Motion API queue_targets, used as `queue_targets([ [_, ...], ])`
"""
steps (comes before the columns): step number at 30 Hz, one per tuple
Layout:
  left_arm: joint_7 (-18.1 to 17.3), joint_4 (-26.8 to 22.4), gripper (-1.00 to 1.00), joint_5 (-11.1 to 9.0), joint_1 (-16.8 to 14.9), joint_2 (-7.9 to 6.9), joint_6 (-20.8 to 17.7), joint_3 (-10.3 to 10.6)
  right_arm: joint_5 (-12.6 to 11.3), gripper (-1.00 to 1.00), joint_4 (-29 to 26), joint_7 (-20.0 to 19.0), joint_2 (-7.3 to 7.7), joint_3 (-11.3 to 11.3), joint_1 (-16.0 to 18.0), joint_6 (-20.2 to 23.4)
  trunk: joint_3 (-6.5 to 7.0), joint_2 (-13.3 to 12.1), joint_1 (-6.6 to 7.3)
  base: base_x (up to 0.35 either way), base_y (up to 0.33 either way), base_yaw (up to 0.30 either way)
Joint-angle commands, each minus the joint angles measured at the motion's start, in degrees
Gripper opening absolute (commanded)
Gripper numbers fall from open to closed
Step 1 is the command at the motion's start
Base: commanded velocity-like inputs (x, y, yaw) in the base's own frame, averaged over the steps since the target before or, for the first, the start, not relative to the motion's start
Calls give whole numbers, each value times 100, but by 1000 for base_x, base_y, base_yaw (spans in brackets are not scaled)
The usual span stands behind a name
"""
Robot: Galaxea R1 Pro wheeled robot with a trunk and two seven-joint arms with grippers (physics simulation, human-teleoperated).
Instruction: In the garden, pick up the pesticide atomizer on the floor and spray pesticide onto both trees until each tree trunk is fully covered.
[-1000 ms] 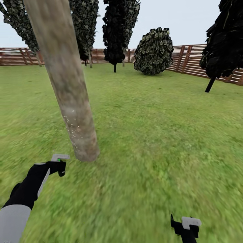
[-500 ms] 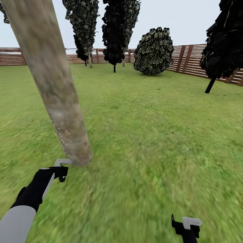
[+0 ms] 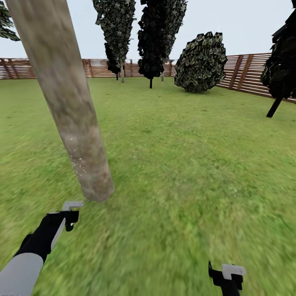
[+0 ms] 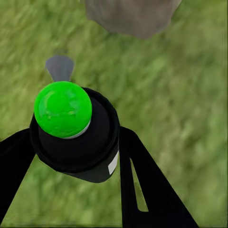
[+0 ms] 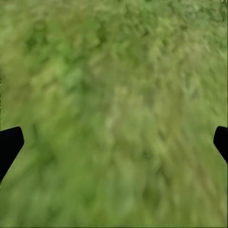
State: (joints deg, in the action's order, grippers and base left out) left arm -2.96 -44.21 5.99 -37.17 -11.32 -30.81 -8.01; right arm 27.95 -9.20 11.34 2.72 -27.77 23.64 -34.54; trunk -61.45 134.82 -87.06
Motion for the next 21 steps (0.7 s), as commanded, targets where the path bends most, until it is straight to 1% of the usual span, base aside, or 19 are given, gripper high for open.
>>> queue_targets([
  [1, 14, 165, -100, 4, -1, -1, 146, -61, 0, 100, -2, 0, 0, 0, 0, 0, 0, 0, 0, 264, -162, 207],
  [4, 22, 286, -100, 21, -1, 5, 262, -129, 0, 100, -2, 0, 0, 0, 0, 0, 0, 0, 0, 290, -128, 86],
  [10, 17, 499, -100, 49, 8, 3, 284, -132, 0, 100, -3, 0, 0, 0, 0, 0, 0, 0, 0, 290, -89, 5],
  [12, 10, 504, -100, 51, 64, 6, 279, -124, 0, 100, -3, 0, 0, 0, 0, 0, 0, 0, 0, 69, -13, 117],
  [14, 8, 494, -100, 51, 178, 1, 282, -129, 1, 100, 2, 0, -3, 0, 0, 0, 0, 0, 0, 15, -3, 242],
  [16, 24, 497, -100, 50, 197, -7, 279, -136, 2, 100, 5, 0, -7, 0, 0, 0, 0, 0, 0, 3, -1, 269],
  [19, 127, 547, -100, 24, 281, -3, 277, -139, 5, 100, 6, -3, -9, 0, 0, 0, 0, 0, 0, 41, -14, 262],
  [21, 148, 575, -100, 12, 320, 12, 277, -134, 3, 100, 6, -9, -5, 0, 0, 0, 0, 0, 0, 151, -117, 121],
])
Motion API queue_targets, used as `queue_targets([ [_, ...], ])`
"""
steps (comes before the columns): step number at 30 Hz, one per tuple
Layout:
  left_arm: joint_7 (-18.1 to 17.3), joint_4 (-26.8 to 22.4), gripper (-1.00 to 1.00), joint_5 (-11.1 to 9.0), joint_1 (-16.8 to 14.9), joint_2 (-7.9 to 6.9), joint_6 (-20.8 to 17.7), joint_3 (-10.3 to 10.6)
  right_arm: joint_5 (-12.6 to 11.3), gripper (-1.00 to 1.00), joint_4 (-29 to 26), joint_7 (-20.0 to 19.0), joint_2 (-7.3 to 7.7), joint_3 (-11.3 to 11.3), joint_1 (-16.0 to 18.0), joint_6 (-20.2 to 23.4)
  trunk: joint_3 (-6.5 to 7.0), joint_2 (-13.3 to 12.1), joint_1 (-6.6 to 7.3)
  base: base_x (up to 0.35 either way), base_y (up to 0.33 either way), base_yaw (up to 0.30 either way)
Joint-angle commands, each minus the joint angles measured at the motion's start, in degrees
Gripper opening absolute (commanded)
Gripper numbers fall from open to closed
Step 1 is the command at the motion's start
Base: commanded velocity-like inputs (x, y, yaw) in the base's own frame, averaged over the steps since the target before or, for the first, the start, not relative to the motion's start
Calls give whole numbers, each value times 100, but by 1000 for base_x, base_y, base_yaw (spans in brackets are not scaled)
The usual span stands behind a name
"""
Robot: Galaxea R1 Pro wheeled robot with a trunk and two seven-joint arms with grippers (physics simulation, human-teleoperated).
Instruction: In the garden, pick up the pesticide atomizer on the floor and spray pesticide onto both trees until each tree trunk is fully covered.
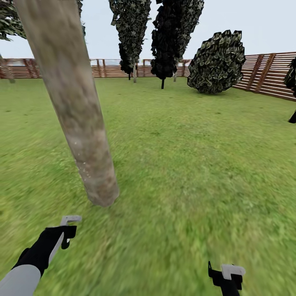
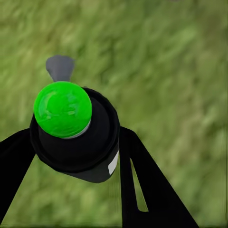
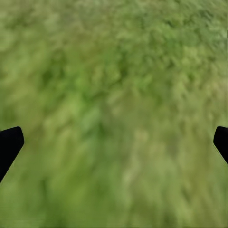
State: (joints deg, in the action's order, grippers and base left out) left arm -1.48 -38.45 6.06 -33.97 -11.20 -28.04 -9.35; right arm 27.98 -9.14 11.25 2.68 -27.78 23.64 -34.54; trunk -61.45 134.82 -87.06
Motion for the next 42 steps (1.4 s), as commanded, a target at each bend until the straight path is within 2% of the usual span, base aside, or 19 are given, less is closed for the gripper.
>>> queue_targets([
  [1, 8, 10, -100, 2, 11, 2, 0, 2, 3, 100, -1, -4, 1, 0, 0, 0, 0, 0, 0, 191, -170, 42],
  [7, 158, 20, -100, -21, 21, 31, 0, 3, 5, 100, 0, -8, -4, 0, 0, 0, 0, 0, 0, 182, -214, 8],
  [10, 216, 15, -100, 23, 22, 181, 9, 3, 5, 100, 0, -8, -4, 0, 0, 0, 0, 0, 0, 165, -233, 0],
  [14, 510, 13, -100, -4, 29, 276, 20, 4, 5, 100, 0, -8, -11, 0, 0, 0, 0, 0, 0, 88, -256, 0],
  [16, 633, -4, -100, -8, 133, 299, 21, -5, 5, 100, 0, -8, -20, 0, 0, 0, 0, 0, 0, 7, -275, 72],
  [28, 634, 13, -100, -32, 236, 346, 25, -1, 5, 100, 0, -8, -22, 4, 0, -6, 0, 0, 0, 216, -198, 197],
  [36, 640, 13, -100, -26, 238, 422, 26, 2, 5, 100, 0, -8, -22, 8, 0, -7, 0, 0, 0, 23, -270, 20],
  [42, 641, 5, -100, -26, 233, 425, 23, 3, 5, 100, 0, -8, -22, 9, 0, -8, 0, 0, 0, 90, -269, 243],
])
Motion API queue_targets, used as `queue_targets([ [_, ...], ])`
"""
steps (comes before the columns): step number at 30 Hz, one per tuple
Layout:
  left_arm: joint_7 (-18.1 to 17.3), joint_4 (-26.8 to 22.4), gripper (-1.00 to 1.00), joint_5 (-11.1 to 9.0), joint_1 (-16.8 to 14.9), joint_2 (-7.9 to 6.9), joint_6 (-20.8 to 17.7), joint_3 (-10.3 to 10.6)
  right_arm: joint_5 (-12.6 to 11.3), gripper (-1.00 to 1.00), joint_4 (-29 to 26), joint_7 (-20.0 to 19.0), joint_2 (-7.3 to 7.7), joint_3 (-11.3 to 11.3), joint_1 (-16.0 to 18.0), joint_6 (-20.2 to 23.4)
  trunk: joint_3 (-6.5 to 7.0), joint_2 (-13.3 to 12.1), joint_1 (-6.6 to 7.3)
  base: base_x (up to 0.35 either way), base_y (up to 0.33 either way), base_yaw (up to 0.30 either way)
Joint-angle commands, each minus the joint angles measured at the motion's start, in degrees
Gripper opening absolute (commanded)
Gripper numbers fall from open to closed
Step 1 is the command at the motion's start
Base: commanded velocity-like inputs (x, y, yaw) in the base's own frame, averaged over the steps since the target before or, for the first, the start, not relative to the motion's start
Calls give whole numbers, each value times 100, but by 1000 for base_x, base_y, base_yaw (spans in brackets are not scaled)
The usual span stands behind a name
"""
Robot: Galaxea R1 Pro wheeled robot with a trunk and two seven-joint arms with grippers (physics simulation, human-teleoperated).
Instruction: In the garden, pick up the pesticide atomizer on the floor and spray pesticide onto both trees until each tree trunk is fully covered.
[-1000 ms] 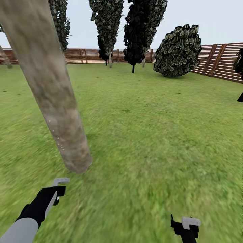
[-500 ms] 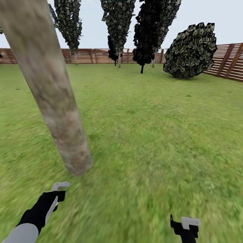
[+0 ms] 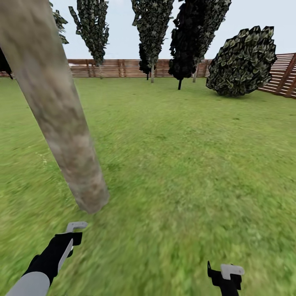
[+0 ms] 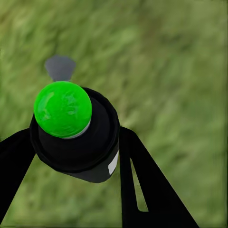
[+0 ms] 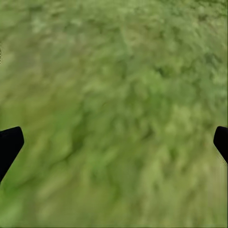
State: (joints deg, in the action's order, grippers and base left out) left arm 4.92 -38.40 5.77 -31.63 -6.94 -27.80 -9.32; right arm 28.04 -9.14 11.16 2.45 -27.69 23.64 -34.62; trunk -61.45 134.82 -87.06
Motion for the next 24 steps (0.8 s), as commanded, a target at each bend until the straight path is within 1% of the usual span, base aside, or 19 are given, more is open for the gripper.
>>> queue_targets([
  [1, 0, -1, -100, 3, 1, 0, -3, 0, 0, 100, 0, 0, 0, 0, 0, 1, 0, 0, 0, 189, -235, 275],
  [6, -15, -1, -100, -5, 2, 8, -5, 0, 0, 100, 0, 0, -2, 0, 0, 0, 0, 0, 0, 205, -223, 276],
  [9, -17, -2, -100, 1, 0, 7, -9, 0, 0, 100, 0, 0, 0, 0, 0, 0, 0, 0, 0, 142, -247, 153],
  [11, -17, -18, -100, 11, 3, 0, -15, 0, 0, 100, 0, 0, 1, 0, 0, 0, 0, 0, 0, 8, -276, 66],
  [13, -15, -12, -100, 5, 1, 3, -15, 0, 0, 100, 0, 0, 1, 0, 0, 0, 0, 0, 0, 2, -277, 211],
  [24, -17, -22, -100, -10, 3, 9, -15, 0, 0, 100, 0, 0, -2, 0, 0, 0, 0, 0, 0, 0, -278, 271],
])
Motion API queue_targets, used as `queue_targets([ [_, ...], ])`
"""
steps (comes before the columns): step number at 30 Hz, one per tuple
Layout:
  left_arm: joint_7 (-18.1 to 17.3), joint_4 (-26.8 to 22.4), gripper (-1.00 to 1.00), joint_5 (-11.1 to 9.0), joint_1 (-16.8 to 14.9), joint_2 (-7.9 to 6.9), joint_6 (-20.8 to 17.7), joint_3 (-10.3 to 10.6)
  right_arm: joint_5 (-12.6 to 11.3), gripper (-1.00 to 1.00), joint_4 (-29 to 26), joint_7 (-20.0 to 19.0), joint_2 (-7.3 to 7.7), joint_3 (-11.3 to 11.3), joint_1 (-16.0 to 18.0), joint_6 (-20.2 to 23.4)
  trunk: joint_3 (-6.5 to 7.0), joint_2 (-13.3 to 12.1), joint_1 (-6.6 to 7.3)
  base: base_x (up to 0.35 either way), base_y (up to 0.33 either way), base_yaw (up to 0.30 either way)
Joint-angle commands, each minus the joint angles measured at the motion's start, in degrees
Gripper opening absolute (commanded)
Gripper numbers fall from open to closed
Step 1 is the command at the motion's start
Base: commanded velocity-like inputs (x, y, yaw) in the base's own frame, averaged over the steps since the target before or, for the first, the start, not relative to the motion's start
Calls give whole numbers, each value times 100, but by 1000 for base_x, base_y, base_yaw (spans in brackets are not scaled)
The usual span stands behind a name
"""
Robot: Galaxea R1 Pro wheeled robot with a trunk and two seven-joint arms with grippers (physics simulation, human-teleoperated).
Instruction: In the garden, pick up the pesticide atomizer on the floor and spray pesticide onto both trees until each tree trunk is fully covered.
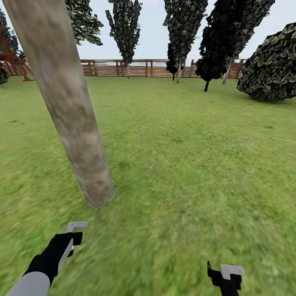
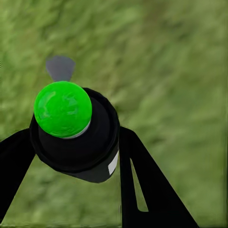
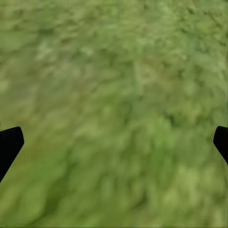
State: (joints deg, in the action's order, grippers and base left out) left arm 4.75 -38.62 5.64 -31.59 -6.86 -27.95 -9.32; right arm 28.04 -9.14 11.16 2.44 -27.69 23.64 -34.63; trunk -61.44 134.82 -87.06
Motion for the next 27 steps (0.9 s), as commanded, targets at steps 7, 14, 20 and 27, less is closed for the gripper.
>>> queue_targets([
  [7, 17, -4, -100, 31, 0, 132, 24, 0, 0, 100, 0, 0, 16, -5, 0, 0, 0, 0, 0, 15, -277, 107],
  [14, -64, -76, -100, 16, -32, 170, 150, 57, 0, 100, 0, 17, 46, -9, 0, 0, 0, 0, 0, 6, -60, 2],
  [20, -79, -10, -100, 41, -324, -231, 334, 221, 0, 100, -3, 18, 47, -9, 0, 0, 0, 0, 0, 0, -1, 0],
  [27, -367, -29, -100, 35, -484, -271, 359, 413, -8, 100, -7, 25, 38, -9, 0, 0, 0, 0, 0, 0, 0, 75],
])
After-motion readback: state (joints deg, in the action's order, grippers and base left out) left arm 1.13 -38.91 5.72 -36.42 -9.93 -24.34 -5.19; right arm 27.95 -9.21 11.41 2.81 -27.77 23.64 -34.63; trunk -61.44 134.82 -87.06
